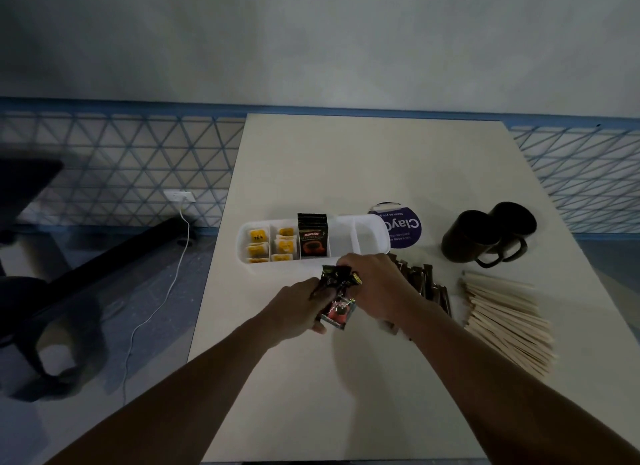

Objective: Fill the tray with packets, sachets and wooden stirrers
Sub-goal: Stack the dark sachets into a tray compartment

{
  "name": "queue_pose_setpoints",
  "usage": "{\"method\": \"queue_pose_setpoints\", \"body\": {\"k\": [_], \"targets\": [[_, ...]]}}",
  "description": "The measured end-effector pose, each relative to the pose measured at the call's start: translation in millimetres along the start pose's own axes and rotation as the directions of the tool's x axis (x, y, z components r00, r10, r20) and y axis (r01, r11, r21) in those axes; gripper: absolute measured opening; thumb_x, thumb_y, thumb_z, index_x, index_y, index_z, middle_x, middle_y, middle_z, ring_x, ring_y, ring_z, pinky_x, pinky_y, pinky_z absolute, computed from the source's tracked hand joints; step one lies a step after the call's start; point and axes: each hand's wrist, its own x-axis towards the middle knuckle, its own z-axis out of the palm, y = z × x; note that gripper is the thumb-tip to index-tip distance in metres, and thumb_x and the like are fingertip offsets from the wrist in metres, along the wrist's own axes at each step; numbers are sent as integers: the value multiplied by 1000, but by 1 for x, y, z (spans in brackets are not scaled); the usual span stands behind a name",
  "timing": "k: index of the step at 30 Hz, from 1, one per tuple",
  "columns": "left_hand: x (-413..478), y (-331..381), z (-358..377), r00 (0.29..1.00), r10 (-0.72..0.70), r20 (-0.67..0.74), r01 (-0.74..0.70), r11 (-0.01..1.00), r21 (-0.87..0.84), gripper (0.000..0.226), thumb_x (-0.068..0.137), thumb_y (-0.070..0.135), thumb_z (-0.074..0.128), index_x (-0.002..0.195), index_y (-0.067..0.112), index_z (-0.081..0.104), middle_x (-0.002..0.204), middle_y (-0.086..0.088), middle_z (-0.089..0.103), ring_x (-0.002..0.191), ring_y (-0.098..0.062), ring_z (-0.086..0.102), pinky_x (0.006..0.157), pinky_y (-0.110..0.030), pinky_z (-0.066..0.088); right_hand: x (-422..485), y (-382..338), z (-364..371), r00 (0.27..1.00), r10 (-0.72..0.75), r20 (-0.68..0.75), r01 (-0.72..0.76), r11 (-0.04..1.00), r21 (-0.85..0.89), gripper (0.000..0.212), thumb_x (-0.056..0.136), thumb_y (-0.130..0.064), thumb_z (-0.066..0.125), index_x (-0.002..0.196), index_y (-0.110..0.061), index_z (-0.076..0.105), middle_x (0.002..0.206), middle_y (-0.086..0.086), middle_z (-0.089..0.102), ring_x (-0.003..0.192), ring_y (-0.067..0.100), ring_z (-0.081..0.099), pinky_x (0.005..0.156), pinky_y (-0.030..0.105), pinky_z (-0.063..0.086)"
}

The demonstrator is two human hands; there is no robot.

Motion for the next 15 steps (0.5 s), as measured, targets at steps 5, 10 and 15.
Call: {"method": "queue_pose_setpoints", "body": {"k": [5, 10, 15], "targets": [[6, -1, 5, 997, 26, -66, -17, 991, 130, 33, 96, 32, 54, 125, 17, 50, 109, -2, 69, 68, -13, 74, 71, -27, 60, 7, -11, 0, 998, -19, -68, 25, 996, 81, 40, 78, -10, 76, 117, -17, 68, 104, 3, 70, 90, 17, 63, 74, 22, 49], [7, -5, 3, 984, -33, -175, 16, 995, -95, 20, 99, 24, 50, 115, 14, 52, 98, -3, 71, 65, -17, 73, 58, -17, 55, 4, -14, 3, 973, 147, -180, -113, 976, 186, 62, 82, -33, 78, 137, -17, 54, 121, 2, 56, 104, 19, 59, 84, 26, 49], [9, -5, 5, 984, -5, -177, -53, 944, -324, 22, 101, 22, 45, 121, 15, 52, 97, -4, 71, 63, -26, 71, 68, -35, 61, 1, -20, 7, 948, 304, 93, -312, 828, 467, 33, 100, -30, 52, 130, -17, 56, 97, 6, 69, 77, 17, 66, 70, 33, 52]]}}
